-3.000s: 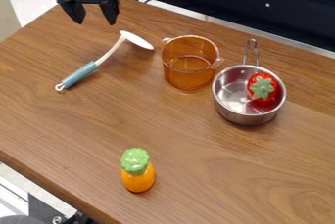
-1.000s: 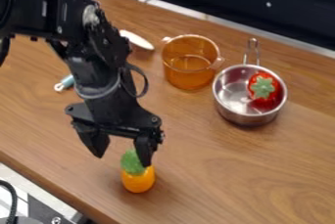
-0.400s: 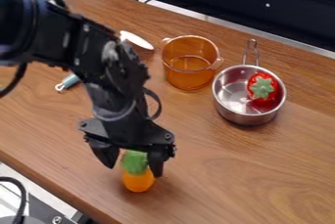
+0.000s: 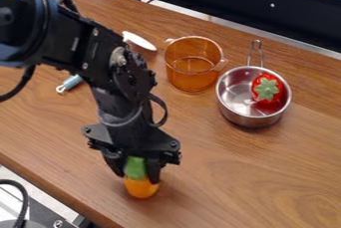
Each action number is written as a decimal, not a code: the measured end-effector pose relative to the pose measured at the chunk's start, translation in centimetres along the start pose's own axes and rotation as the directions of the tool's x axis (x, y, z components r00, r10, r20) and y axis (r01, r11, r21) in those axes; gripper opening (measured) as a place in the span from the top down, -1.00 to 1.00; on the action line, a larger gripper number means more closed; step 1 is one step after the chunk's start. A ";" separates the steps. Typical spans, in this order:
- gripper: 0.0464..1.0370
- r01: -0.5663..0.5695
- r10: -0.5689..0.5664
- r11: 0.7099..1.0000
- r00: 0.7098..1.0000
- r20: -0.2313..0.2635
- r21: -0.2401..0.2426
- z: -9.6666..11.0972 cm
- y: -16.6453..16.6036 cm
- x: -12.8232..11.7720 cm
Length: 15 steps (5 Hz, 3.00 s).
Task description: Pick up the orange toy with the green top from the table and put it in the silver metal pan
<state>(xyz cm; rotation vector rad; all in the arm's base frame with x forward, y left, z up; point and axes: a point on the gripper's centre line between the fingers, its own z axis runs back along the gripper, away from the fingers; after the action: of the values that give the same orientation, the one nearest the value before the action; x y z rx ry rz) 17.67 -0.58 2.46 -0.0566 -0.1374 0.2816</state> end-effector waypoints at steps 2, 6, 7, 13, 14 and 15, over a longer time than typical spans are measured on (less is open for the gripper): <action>-0.07 -0.012 0.013 1.000 0.999 0.050 -0.022 1.9 -0.8 2.1; -0.07 -0.123 0.133 0.989 0.982 0.131 -0.082 2.8 -10.2 11.5; -0.07 -0.101 0.109 0.992 0.985 0.132 -0.070 1.8 -12.3 11.5; -0.20 -0.187 0.186 0.982 0.975 0.118 0.001 -0.9 -11.7 12.4; -0.75 -0.191 0.189 0.982 0.974 0.125 0.003 -0.7 -11.8 12.7; -0.92 -0.191 0.189 0.982 0.976 0.109 0.006 -0.6 -11.5 12.6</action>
<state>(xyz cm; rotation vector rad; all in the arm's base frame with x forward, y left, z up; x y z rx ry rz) 32.92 -8.11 4.28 -0.0378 -0.2377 0.4773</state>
